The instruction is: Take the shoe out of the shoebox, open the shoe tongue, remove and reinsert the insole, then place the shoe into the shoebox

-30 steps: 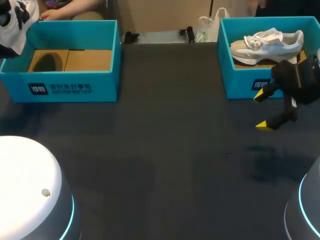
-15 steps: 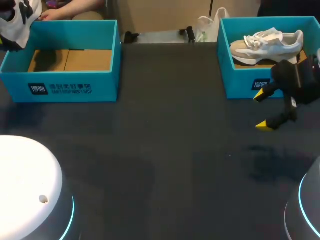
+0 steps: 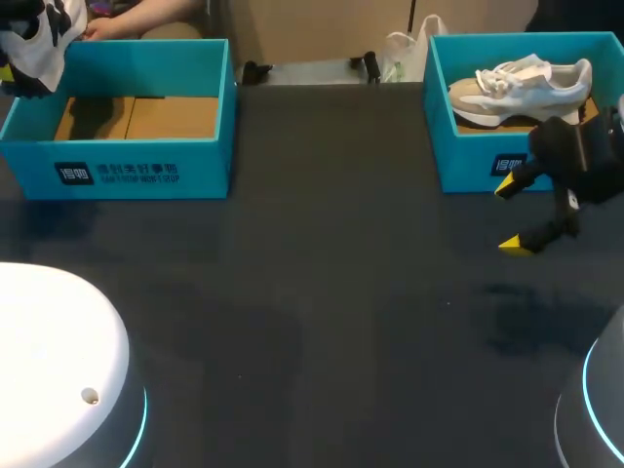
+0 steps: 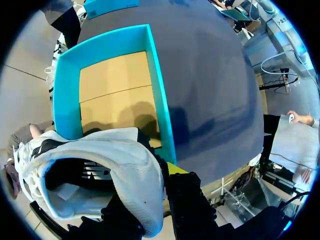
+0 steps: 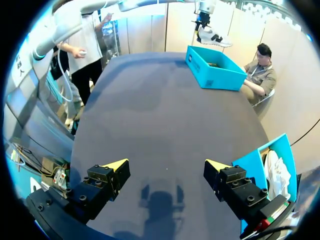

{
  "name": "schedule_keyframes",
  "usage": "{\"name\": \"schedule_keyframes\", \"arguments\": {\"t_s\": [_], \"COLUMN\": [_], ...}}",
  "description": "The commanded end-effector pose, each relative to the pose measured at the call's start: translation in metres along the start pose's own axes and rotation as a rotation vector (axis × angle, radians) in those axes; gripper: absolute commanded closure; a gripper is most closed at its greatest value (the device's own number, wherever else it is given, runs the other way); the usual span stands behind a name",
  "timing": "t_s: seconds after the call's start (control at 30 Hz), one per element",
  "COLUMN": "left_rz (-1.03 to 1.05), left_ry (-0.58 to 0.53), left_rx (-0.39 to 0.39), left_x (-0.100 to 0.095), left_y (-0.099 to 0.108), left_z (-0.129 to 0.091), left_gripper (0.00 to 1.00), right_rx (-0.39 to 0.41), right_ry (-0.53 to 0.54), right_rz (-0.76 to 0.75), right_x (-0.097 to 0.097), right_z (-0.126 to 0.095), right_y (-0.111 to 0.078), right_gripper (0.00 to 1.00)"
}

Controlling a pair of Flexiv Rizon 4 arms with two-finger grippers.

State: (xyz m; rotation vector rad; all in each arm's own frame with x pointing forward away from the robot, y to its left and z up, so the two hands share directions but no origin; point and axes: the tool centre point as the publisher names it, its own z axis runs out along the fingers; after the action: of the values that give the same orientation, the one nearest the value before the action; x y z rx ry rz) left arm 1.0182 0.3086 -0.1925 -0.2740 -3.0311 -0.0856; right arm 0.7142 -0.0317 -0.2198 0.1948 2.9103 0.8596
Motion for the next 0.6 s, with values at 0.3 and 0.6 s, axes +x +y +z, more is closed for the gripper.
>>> {"name": "schedule_keyframes", "arguments": {"t_s": [0.3, 0.6], "left_rz": [0.113, 0.606], "left_ry": [-0.029, 0.03], "left_rx": [-0.019, -0.204], "left_x": [0.003, 0.001], "left_y": [0.007, 0.021], "left_z": [-0.01, -0.006], "left_gripper": [1.0, 1.0], "right_rx": [0.003, 0.003], "right_ry": [-0.001, -0.001], "right_rz": [0.001, 0.001], "right_x": [0.001, 0.001], "right_z": [0.001, 0.001], "right_y": [0.0, 0.0], "right_gripper": [0.0, 0.0]}}
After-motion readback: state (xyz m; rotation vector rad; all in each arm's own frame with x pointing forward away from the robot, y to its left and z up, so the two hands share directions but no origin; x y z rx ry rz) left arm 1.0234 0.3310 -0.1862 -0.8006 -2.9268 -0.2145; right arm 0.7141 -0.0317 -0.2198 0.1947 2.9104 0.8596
